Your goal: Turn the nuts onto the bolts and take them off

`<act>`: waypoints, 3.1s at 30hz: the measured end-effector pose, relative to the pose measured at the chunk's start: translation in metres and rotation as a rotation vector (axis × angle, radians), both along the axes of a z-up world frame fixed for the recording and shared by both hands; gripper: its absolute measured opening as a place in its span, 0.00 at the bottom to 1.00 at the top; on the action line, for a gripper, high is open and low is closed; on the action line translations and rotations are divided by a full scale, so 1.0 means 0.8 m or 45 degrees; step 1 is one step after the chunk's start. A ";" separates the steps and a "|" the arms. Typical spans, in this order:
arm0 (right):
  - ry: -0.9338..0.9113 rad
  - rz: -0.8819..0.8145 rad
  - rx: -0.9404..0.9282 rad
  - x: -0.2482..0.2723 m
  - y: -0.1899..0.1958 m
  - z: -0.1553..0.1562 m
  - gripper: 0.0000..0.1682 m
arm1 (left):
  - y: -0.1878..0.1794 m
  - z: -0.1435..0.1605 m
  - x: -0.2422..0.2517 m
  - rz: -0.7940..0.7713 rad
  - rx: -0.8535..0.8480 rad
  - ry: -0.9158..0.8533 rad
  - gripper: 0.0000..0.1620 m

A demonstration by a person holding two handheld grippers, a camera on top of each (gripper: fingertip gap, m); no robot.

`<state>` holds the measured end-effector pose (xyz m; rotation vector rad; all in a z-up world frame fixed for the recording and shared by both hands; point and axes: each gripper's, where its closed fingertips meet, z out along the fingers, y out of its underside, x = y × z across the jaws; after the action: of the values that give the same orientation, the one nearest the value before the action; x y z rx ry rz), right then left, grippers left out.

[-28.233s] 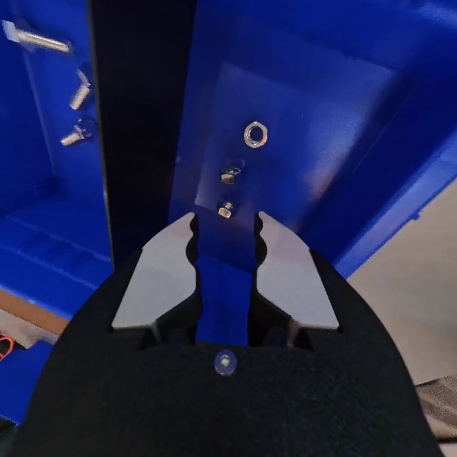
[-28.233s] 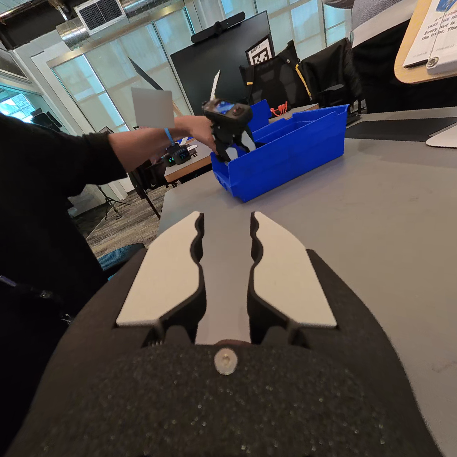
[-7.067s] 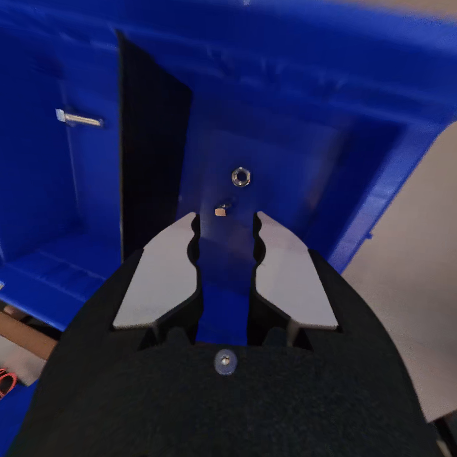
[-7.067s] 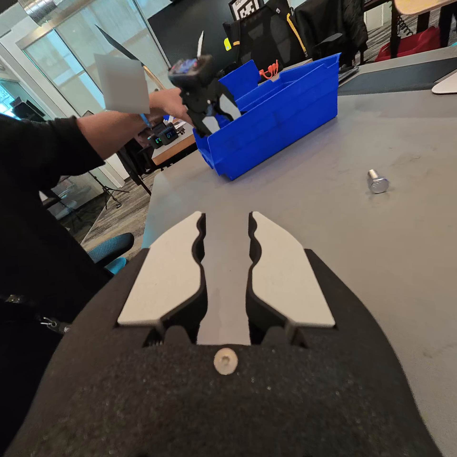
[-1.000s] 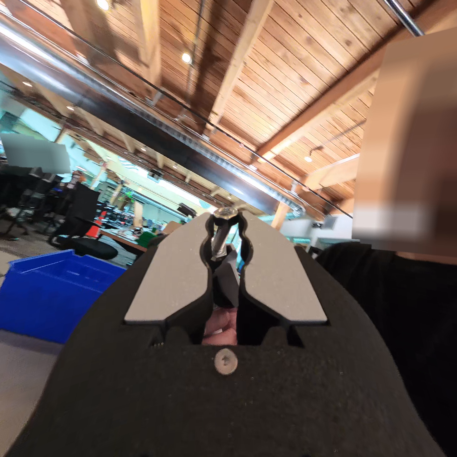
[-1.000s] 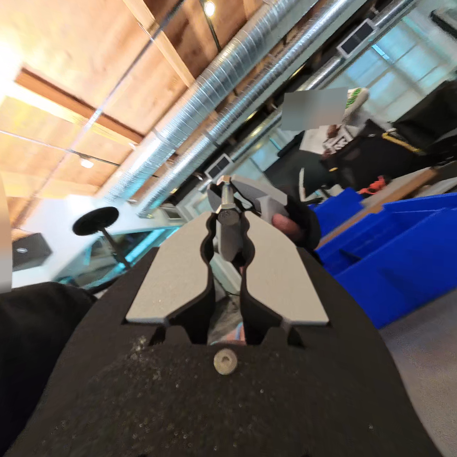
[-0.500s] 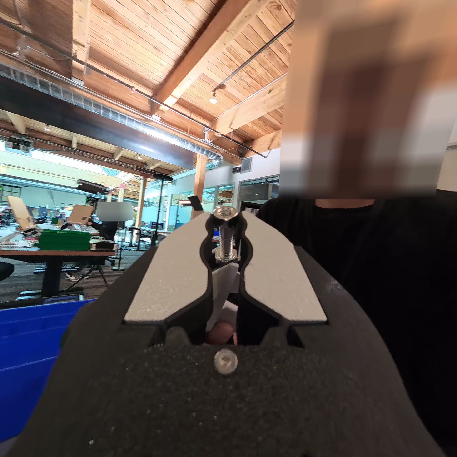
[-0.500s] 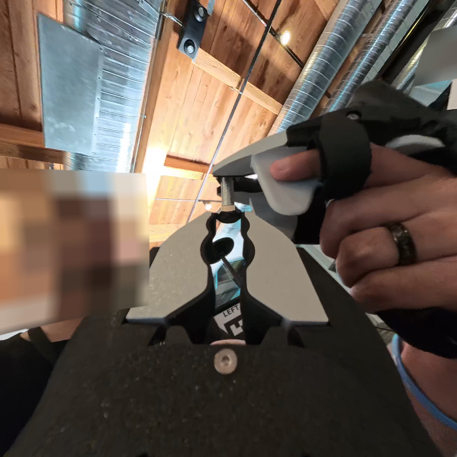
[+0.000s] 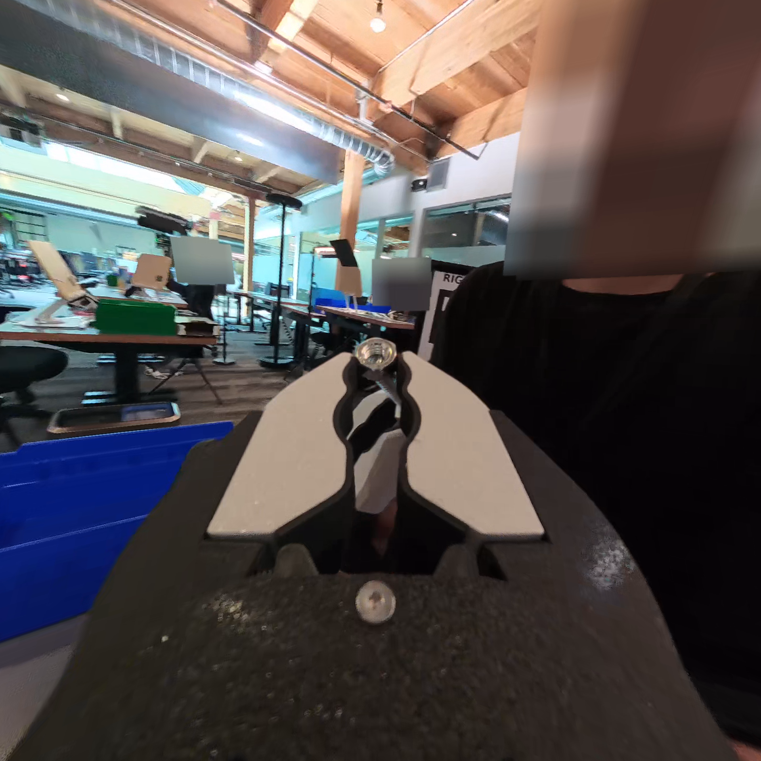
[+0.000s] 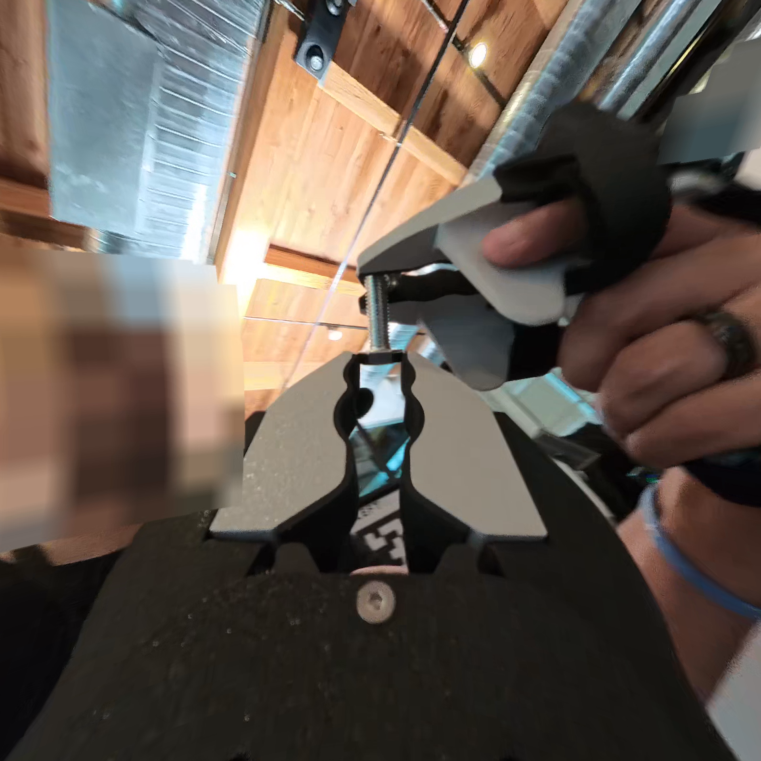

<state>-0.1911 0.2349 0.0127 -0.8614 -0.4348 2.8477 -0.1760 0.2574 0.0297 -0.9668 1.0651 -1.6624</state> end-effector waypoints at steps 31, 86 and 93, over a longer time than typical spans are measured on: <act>-0.667 -1.223 0.992 -0.014 0.055 -0.050 0.11 | 0.042 -0.032 -0.018 1.283 -0.524 0.479 0.10; -0.654 -1.401 0.993 0.014 0.070 -0.026 0.11 | 0.046 -0.019 0.010 0.664 -0.334 0.877 0.10; -0.822 -1.562 1.142 0.010 0.080 -0.039 0.11 | 0.056 -0.035 0.003 1.007 -0.325 1.141 0.11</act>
<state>-0.1831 0.2988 -0.0188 -1.1826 -0.7737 1.0607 -0.1736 0.3019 0.0021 -2.0776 0.8078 -0.6850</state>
